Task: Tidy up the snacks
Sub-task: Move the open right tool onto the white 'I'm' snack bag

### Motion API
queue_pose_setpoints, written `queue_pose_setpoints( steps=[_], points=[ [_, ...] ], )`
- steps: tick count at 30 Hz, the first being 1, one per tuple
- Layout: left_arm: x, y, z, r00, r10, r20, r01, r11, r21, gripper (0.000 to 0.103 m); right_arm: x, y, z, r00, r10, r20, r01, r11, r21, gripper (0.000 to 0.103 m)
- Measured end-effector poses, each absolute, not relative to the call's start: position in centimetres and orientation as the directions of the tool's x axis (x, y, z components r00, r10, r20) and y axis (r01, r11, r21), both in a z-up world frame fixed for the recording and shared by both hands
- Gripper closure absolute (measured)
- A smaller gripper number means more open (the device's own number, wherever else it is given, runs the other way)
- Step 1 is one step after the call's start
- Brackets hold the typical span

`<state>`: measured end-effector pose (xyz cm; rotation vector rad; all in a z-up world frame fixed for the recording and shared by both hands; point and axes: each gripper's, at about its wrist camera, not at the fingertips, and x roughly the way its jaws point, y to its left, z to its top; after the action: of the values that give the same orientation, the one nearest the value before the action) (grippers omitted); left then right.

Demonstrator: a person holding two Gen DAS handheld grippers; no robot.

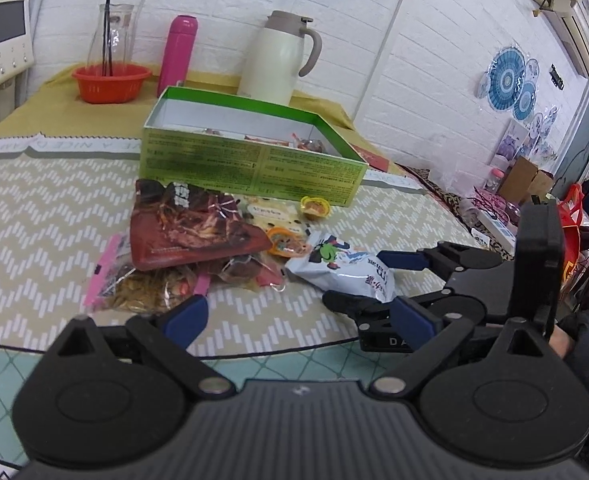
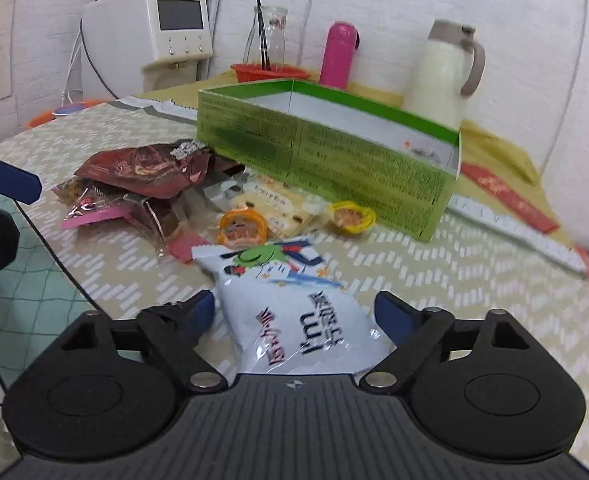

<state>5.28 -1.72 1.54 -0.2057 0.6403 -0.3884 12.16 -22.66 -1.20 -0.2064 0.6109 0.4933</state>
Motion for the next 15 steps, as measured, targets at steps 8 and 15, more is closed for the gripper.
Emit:
queue_pose_setpoints(
  steps=[8, 15],
  points=[
    [6.6, -3.2, 0.4, 0.661, -0.499, -0.560, 0.334, 0.864, -0.376, 0.016, 5.7, -21.2, -1.0, 0.712, 0.423, -0.560, -0.517, 0.856, -0.010, 0.000],
    [8.7, -5.3, -0.3, 0.607, -0.537, -0.586, 0.366, 0.843, -0.393, 0.033, 6.2, -21.9, -1.0, 0.696, 0.447, -0.562, -0.501, 0.863, 0.065, 0.000]
  ],
)
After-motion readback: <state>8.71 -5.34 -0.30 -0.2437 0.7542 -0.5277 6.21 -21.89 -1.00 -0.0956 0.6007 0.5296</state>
